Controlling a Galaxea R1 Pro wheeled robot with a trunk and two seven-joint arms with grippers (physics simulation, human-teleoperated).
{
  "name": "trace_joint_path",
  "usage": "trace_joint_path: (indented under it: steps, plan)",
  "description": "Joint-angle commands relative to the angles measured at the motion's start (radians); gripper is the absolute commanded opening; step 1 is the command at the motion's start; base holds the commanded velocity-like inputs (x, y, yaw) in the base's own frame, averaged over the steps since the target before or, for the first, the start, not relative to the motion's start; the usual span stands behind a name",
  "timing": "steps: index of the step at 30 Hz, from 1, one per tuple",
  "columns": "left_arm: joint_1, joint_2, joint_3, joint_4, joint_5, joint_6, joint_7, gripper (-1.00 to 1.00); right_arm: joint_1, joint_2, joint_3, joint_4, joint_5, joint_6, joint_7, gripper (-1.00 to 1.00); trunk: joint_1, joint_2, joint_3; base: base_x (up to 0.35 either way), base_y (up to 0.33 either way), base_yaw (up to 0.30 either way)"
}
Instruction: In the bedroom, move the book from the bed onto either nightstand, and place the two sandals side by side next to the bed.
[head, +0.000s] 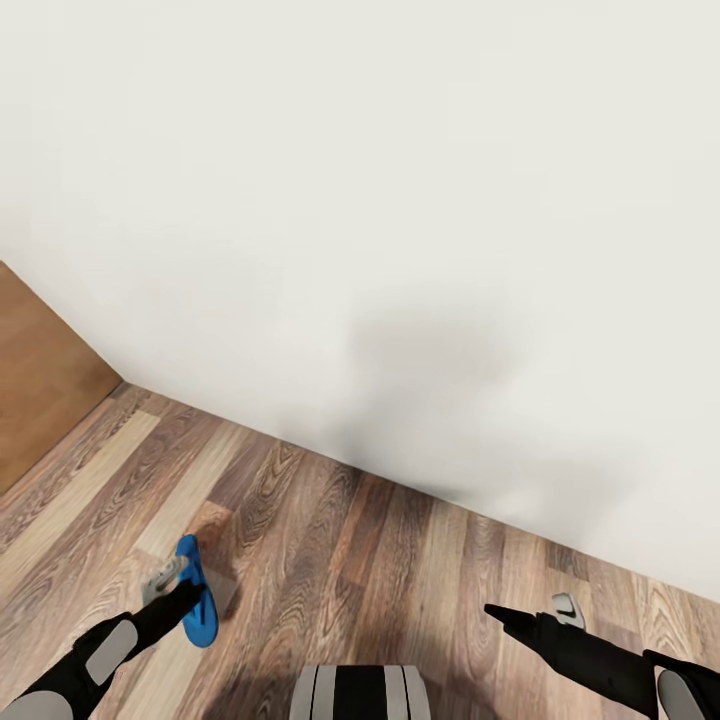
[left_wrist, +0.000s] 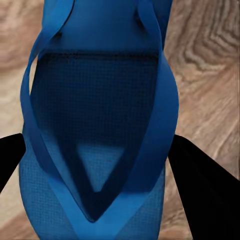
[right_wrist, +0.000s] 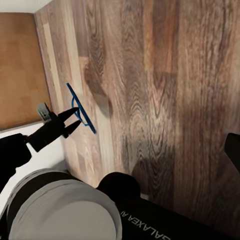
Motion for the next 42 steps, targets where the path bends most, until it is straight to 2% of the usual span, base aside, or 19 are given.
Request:
trace_joint_path:
  steps: [1,7,13,18,22,23,30,31,35,37,39,42]
  plan:
    - [0.000,0.005,0.001,0.004,0.004,0.007,-0.021,-1.00,0.000,0.001,0.000,0.000,0.003,0.004,0.004,1.00,-0.001,0.000,0.003,0.000,0.000,0.000]
    - [0.000,0.013,0.001,0.012,-0.004,0.006,-0.079,-1.00,0.000,0.001,0.001,0.007,0.011,0.002,0.003,1.00,-0.003,0.001,0.027,0.000,0.000,0.000]
    - [0.000,0.021,0.001,0.035,-0.031,0.000,-0.091,-1.00,0.002,0.001,0.006,0.013,0.015,-0.003,0.002,1.00,-0.006,0.003,0.050,0.000,0.000,0.000]
    - [0.000,0.025,0.000,0.059,-0.045,-0.046,-0.091,-1.00,0.005,0.001,0.006,0.049,0.029,-0.010,0.002,1.00,-0.008,0.004,0.069,0.000,0.000,0.000]
    - [0.000,0.025,0.000,0.069,-0.050,-0.081,-0.091,-1.00,0.006,0.001,0.006,0.119,0.056,-0.027,0.002,1.00,-0.010,0.005,0.085,0.000,0.000,0.000]
    - [0.000,0.025,0.000,0.072,-0.052,-0.094,-0.091,-1.00,0.008,0.001,0.006,0.200,0.074,-0.091,0.002,1.00,-0.010,0.005,0.088,0.000,0.000,0.000]
    - [0.000,0.024,-0.001,0.074,-0.053,-0.100,-0.092,-1.00,0.008,0.001,0.006,0.342,0.099,-0.260,0.003,1.00,-0.014,0.007,0.116,0.000,0.000,0.000]
    - [0.000,0.022,-0.002,0.074,-0.053,-0.100,-0.093,-1.00,0.008,0.001,0.007,0.391,0.119,-0.306,0.002,1.00,-0.014,0.007,0.119,0.000,0.000,0.000]
    - [0.000,0.021,-0.003,0.074,-0.054,-0.101,-0.094,-1.00,0.007,0.002,0.007,0.457,0.163,-0.386,0.002,1.00,-0.016,0.008,0.135,0.000,0.000,0.000]
    - [0.000,0.020,-0.006,0.077,-0.064,-0.102,-0.094,-1.00,0.007,0.003,0.007,0.497,0.196,-0.463,0.002,1.00,-0.017,0.008,0.143,0.000,0.000,0.000]
    - [0.000,0.019,-0.008,0.091,-0.079,-0.103,-0.095,-1.00,0.007,0.003,0.007,0.521,0.217,-0.510,0.002,1.00,-0.018,0.009,0.150,0.000,0.000,0.000]
    - [0.000,0.015,-0.010,0.110,-0.106,-0.107,-0.096,-1.00,0.007,0.003,0.007,0.536,0.230,-0.537,0.002,1.00,-0.019,0.010,0.162,0.000,0.000,0.000]
